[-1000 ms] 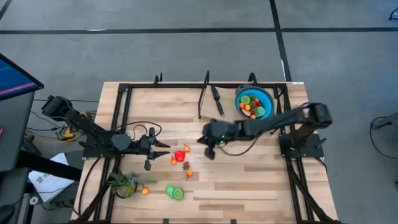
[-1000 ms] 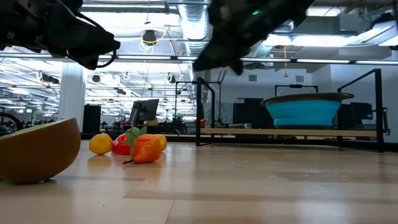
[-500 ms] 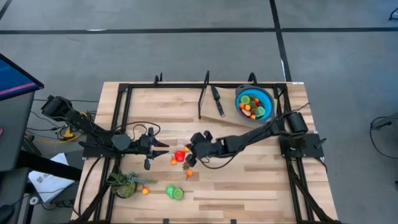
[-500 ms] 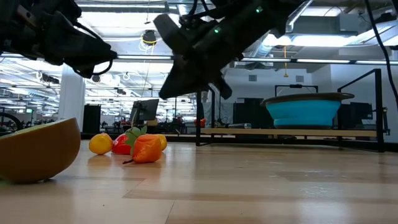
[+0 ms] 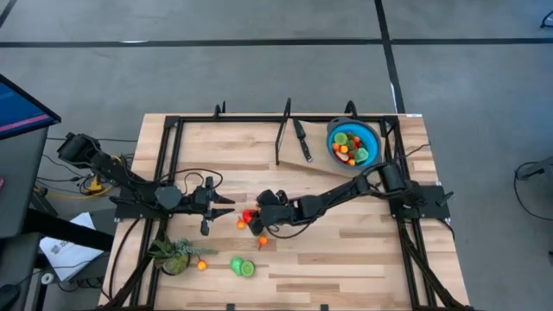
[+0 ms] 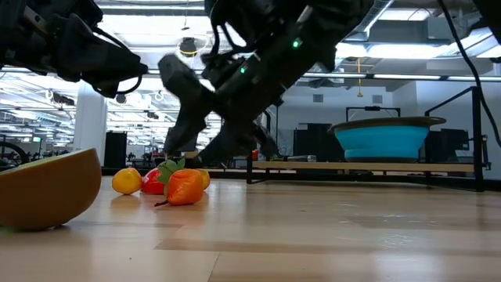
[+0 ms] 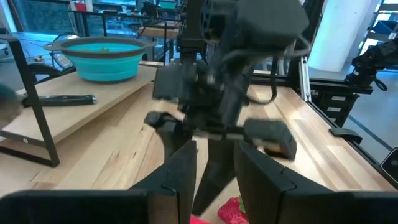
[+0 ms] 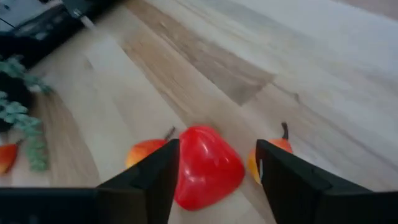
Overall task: Pick & Place Fruit
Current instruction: Put the orange pear into the blue colander
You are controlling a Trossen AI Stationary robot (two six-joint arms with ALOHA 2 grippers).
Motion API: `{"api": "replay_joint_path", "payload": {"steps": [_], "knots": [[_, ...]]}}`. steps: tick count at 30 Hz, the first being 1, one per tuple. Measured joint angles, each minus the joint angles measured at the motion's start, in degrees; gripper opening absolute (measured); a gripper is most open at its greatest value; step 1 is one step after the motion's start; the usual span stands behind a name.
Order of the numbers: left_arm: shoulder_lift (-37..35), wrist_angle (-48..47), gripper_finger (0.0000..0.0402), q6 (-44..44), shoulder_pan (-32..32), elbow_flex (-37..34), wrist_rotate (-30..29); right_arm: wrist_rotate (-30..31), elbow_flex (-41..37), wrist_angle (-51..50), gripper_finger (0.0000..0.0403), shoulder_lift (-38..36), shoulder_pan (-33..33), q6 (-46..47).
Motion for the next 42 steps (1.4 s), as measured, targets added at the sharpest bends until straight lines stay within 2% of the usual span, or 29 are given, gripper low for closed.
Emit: {"api": "replay_joint_path", "payload": {"steps": [3, 6, 12, 18, 23, 28, 34, 42], "knots": [[0.0, 0.04, 0.0103, -0.08, 0.0, 0.0, 0.0, 0.61, 0.95, 0.63, 0.0216, 1.77, -0.46, 0.79], [0.0, 0.06, 0.0103, -0.11, 0.01, 0.0, 0.0, 2.38, 0.94, -0.37, 0.0213, 2.1, -1.08, 1.15], [0.0, 0.07, 0.0103, 0.04, 0.02, 0.0, 0.02, 4.61, 0.95, -4.14, 0.017, 1.87, -2.01, 1.51], [0.0, 0.08, 0.0103, 0.04, 0.0, 0.0, 0.02, 2.81, 0.44, -1.4, 0.0128, 0.95, -1.63, -1.22], [0.0, 0.01, 0.0103, 0.04, 0.02, 0.0, 0.02, 3.0, 0.79, -0.03, 0.0111, -2.34, -0.67, -3.68], [0.0, -0.1, 0.0103, 0.04, 0.01, -0.04, 0.02, 3.02, 0.68, -3.96, 0.0108, -4.58, -0.91, -7.45], [0.0, -0.12, 0.0103, 0.04, 0.02, -0.04, 0.02, 1.41, 0.66, -14.87, 0.0139, -4.67, -3.69, -7.23], [0.0, -0.09, 0.0103, 0.02, 0.01, -0.04, 0.02, -0.12, 0.68, -17.79, 0.0251, -4.66, -5.62, -13.31]]}}
